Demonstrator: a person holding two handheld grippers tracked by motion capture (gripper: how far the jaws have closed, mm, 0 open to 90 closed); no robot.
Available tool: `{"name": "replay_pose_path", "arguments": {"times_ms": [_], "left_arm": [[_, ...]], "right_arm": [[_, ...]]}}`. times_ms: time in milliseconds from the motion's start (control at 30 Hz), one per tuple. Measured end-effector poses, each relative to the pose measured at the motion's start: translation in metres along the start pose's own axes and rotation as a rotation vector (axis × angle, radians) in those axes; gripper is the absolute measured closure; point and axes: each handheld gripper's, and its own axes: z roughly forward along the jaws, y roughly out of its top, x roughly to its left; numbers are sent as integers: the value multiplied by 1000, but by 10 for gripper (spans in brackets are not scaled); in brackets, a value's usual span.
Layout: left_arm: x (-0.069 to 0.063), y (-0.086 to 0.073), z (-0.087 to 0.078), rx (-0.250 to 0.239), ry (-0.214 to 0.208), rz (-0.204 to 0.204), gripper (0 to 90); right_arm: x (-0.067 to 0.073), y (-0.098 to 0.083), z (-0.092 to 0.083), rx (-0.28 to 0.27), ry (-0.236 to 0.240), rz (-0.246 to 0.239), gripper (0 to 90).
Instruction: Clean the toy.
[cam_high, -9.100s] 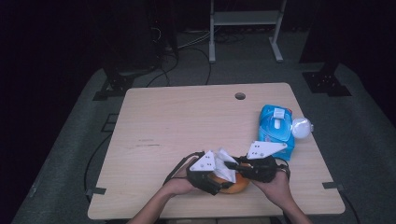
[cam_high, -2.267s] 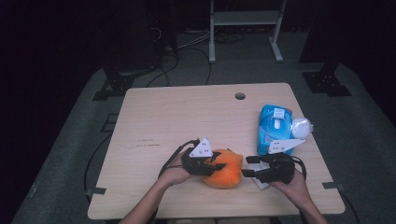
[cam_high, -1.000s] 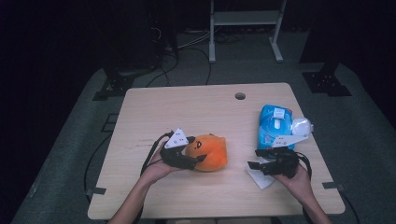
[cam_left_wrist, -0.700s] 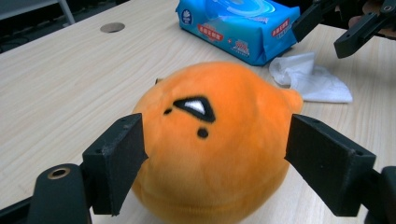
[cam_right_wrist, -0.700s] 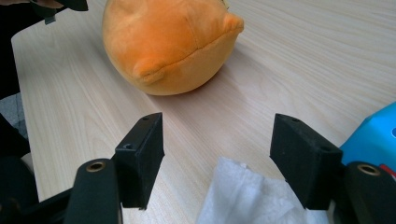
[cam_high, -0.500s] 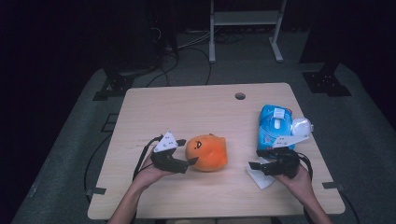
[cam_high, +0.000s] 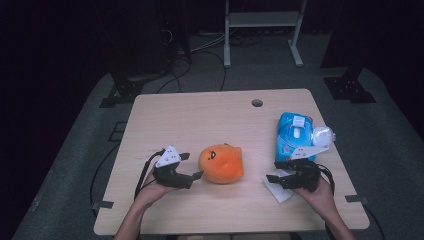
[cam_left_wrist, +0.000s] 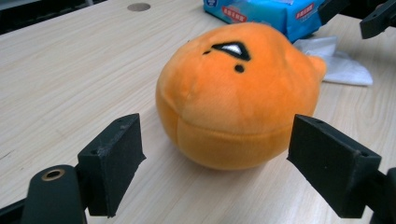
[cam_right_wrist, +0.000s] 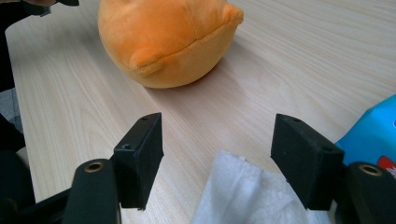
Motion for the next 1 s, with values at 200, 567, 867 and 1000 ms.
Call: {"name": "replay_pose_path", "arguments": {"times_ms": [200, 567, 867, 1000], "left_arm": [[3, -8, -4, 18, 16, -13, 165], [8, -23, -11, 37, 42, -46, 154], [12, -33, -8, 54, 54, -71, 151], [12, -37, -4, 78, 51, -60, 141]], "right_arm": [[0, -1, 0, 1, 1, -1, 327], [-1, -2, -1, 5, 0, 6, 323], [-1, -5, -2, 0, -2, 10, 320], [0, -5, -2, 5, -7, 2, 313]]}}
